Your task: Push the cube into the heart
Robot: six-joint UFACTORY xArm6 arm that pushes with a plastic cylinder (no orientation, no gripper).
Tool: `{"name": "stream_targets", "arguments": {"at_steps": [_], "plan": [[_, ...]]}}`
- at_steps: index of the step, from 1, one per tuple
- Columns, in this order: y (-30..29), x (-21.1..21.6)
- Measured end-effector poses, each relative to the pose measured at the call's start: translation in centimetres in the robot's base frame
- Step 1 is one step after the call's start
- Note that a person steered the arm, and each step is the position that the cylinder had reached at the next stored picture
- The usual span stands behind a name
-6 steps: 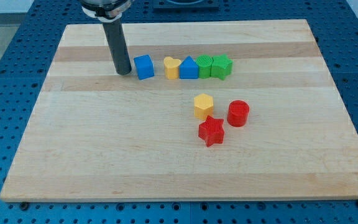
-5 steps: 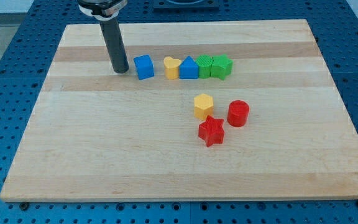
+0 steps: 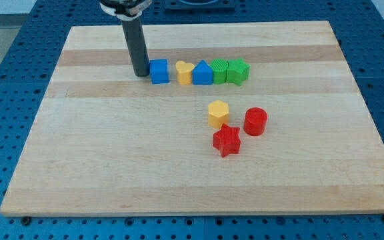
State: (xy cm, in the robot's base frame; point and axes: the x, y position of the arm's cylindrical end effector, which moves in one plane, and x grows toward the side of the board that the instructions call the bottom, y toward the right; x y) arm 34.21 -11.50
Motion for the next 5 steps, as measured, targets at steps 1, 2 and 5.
{"name": "stream_targets", "arguments": {"at_steps": [1, 2, 5], "plan": [[0.63, 0.00], [1.24, 0.00], [1.51, 0.00]]}}
